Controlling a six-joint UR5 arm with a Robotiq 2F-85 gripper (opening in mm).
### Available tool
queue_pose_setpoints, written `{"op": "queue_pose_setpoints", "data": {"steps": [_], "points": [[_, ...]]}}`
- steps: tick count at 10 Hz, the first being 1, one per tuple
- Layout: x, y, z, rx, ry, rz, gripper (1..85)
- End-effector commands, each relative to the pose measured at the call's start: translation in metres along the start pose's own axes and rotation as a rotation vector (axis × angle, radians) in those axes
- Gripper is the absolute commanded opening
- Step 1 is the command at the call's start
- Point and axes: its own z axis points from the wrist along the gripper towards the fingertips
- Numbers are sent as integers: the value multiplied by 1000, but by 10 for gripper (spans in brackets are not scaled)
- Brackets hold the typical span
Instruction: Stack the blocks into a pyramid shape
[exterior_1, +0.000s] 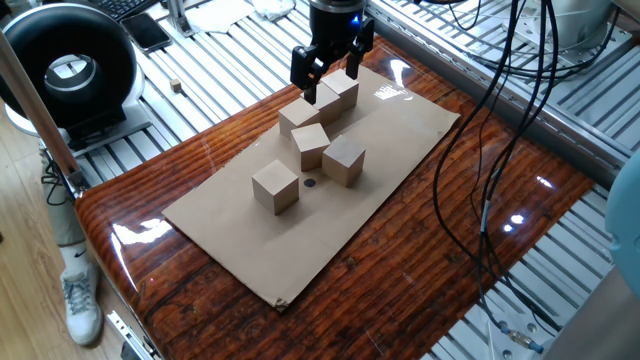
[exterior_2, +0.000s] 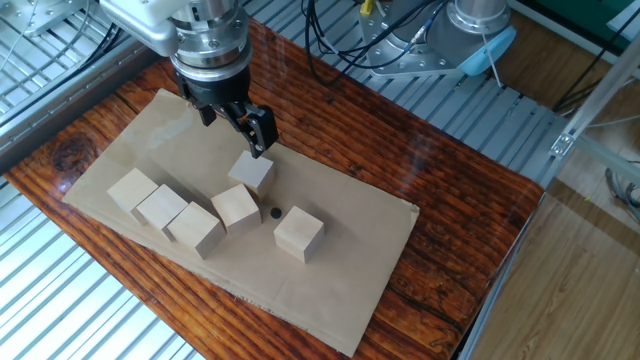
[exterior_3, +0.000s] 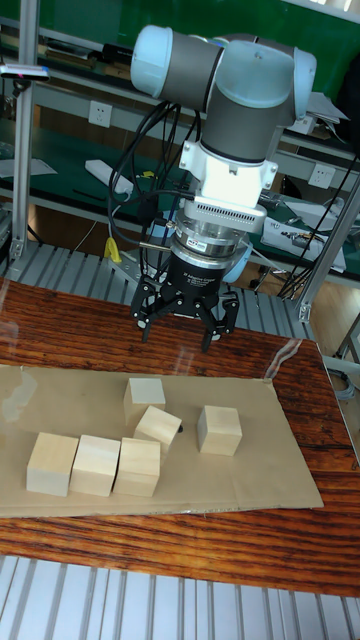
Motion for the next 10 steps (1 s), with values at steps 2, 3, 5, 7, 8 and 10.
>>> {"op": "queue_pose_setpoints", "data": {"steps": [2, 3, 5, 7, 8, 10], "points": [[-30, -3, 0, 14, -119, 134, 10], [-30, -3, 0, 15, -119, 129, 10], [-30, -5, 0, 25, -119, 113, 10], [-19, -11, 1, 18, -101, 56, 10], [7, 6, 4, -71, -33, 109, 10], [21, 7, 16, -91, -40, 59, 10]]}}
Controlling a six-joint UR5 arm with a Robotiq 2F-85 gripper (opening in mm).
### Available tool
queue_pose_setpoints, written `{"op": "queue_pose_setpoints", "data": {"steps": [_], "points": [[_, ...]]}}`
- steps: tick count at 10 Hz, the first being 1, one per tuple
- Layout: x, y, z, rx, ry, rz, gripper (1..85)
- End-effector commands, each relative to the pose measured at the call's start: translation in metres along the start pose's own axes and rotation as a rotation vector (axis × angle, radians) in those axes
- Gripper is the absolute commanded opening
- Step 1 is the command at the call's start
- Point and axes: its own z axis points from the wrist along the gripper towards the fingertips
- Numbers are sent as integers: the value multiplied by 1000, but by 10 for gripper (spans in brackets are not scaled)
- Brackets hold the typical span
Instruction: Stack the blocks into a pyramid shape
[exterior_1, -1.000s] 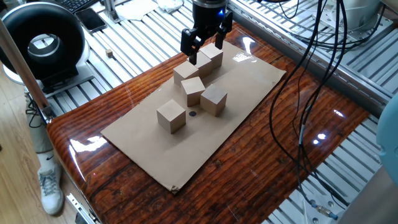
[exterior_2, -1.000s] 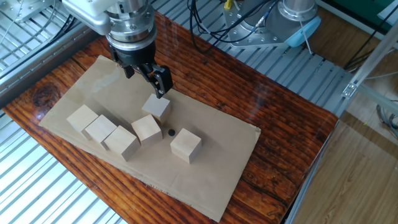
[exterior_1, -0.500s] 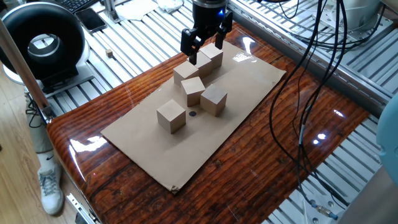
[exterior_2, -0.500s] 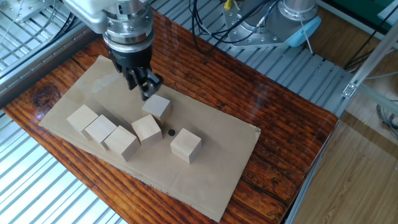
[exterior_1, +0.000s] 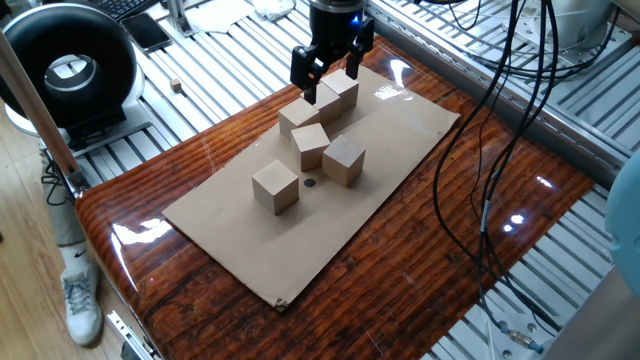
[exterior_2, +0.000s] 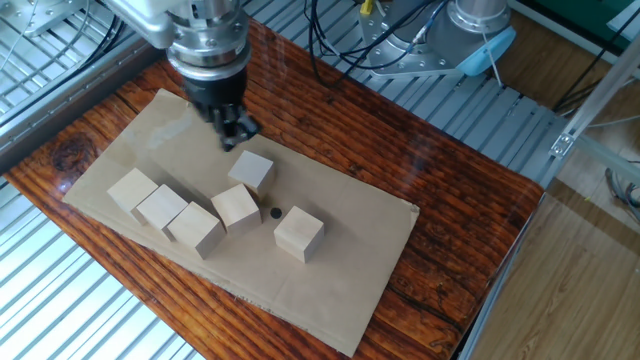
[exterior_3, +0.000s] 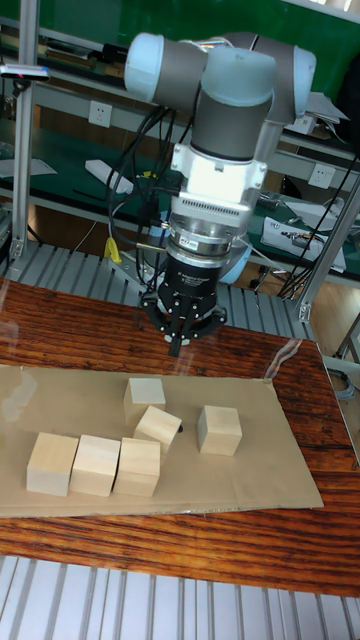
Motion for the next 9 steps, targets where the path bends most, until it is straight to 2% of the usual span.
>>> {"op": "queue_pose_setpoints", "data": {"steps": [1, 3, 4, 5, 6, 7, 8, 9], "points": [[18, -1, 8, -12, -1, -40, 10], [31, 1, 7, 39, -3, -25, 10], [36, 0, 11, 56, -19, -41, 10], [39, -2, 14, 57, -39, -85, 10], [35, -8, 15, 70, -75, -122, 10], [35, -12, 15, 87, -68, -149, 187], [32, -4, 18, 48, -83, -179, 453], [19, -8, 21, 53, -148, -274, 850]]}}
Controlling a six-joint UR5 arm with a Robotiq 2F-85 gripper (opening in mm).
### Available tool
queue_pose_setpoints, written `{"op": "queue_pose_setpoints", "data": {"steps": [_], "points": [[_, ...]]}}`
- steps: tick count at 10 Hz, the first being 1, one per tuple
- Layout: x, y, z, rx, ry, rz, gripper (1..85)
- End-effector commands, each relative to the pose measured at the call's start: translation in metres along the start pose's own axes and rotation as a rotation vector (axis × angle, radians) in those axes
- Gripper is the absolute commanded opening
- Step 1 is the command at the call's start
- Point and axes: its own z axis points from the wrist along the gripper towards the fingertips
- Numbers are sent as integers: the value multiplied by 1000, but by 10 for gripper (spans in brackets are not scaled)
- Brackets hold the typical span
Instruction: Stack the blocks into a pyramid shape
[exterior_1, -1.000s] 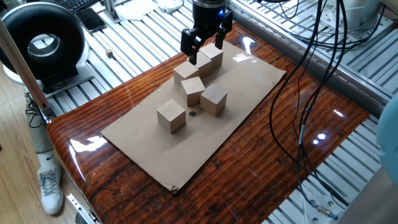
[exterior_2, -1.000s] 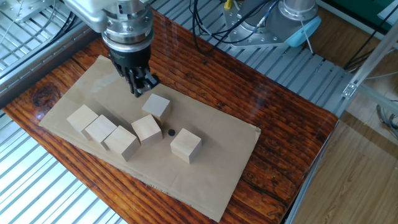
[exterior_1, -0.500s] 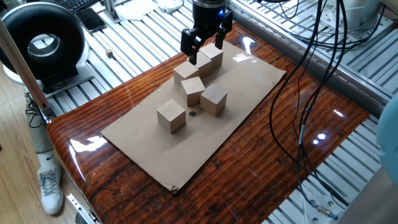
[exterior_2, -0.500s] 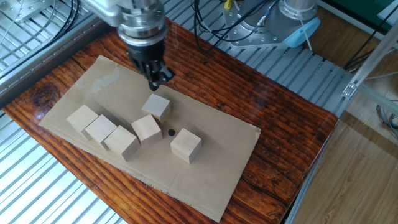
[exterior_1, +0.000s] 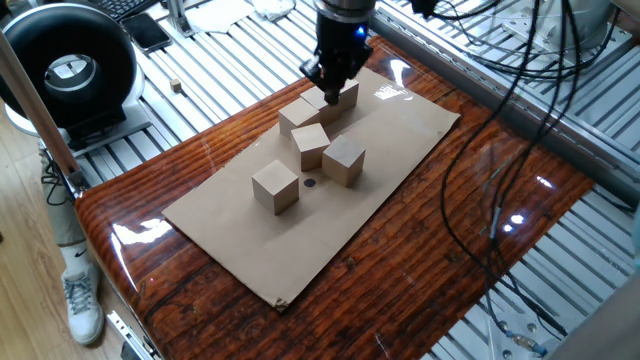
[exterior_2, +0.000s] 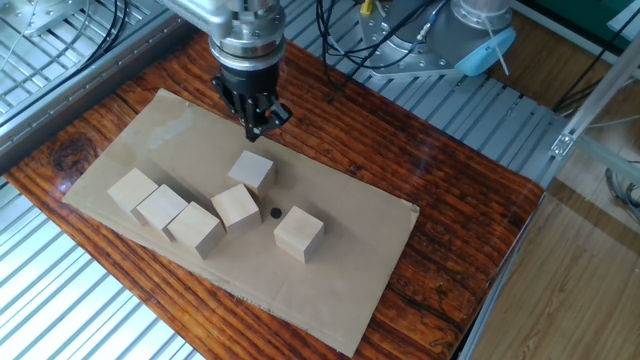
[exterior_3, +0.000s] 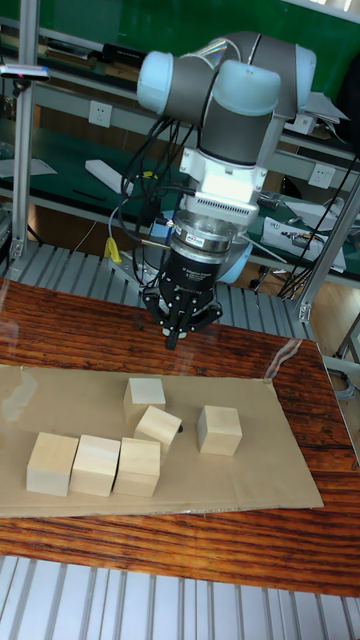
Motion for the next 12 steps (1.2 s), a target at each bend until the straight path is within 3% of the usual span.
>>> {"op": "queue_pose_setpoints", "data": {"steps": [1, 2, 3, 4, 5, 6, 7, 8, 10, 12], "points": [[-7, 5, 10, -58, -90, -110, 850], [-7, 0, 11, -51, -89, -134, 850], [13, -27, 10, 34, -2, -195, 847], [37, -50, 2, 101, 110, -234, 737], [51, -35, -2, 26, 165, -187, 667], [50, -27, 4, -20, 155, -176, 667], [58, -10, 13, -97, 159, -185, 787], [51, -3, 18, -119, 129, -190, 807], [32, -11, 27, -74, 70, -212, 837], [18, -16, 31, -39, 48, -183, 840]]}}
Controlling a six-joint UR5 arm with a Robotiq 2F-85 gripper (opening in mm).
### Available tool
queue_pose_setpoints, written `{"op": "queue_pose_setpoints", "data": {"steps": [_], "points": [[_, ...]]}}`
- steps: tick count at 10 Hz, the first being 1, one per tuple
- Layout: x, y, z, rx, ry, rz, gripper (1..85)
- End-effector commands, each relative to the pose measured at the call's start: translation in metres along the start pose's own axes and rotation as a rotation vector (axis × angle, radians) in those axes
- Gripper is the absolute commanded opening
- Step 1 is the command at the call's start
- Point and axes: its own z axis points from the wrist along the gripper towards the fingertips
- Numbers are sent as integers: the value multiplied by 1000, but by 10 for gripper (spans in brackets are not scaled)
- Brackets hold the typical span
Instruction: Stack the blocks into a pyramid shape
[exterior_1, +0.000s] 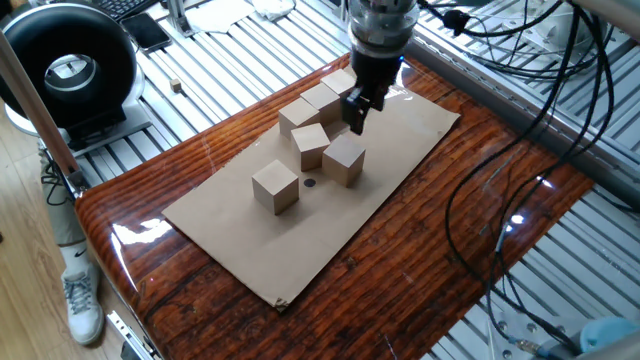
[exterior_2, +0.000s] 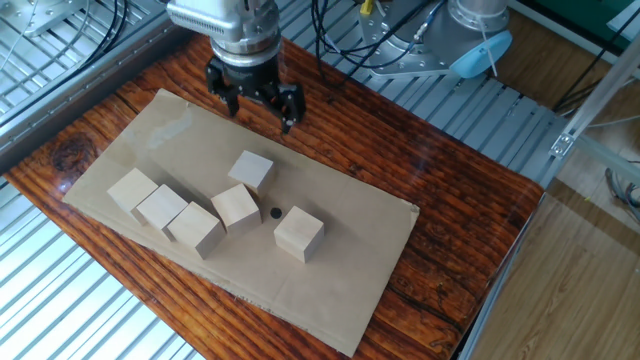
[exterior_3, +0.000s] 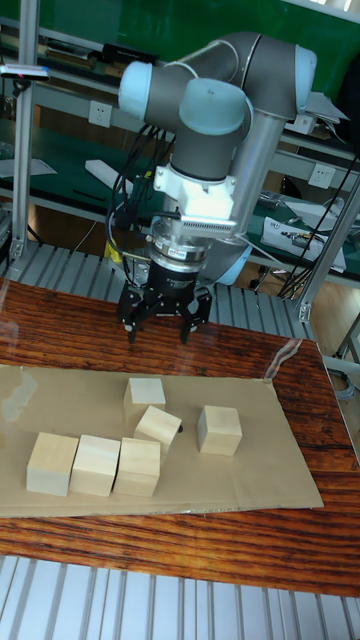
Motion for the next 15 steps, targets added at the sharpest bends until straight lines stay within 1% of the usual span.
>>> {"op": "queue_pose_setpoints", "data": {"steps": [1, 2, 3, 4, 5, 6, 7, 8, 9, 10, 11, 12, 13, 14, 15], "points": [[-21, -3, 6, 13, -55, 29, 840], [-31, 2, 13, -2, -83, 38, 840], [-40, 5, 23, -3, -105, 39, 840], [-43, 7, 26, -1, -103, 43, 840], [-46, 6, 26, 10, -98, 59, 837], [-50, 8, 28, 9, -96, 79, 827], [-53, 7, 33, 18, -108, 72, 820], [-54, 8, 34, 14, -112, 71, 820], [-54, 12, 34, -4, -112, 77, 820], [-54, 11, 34, 0, -111, 89, 827], [-46, -4, 34, 60, -82, 102, 827], [-39, -9, 34, 78, -57, 109, 807], [-37, -10, 34, 85, -50, 90, 807], [-37, -13, 38, 88, -48, 87, 807], [-42, -18, 56, 78, -59, 80, 807]]}}
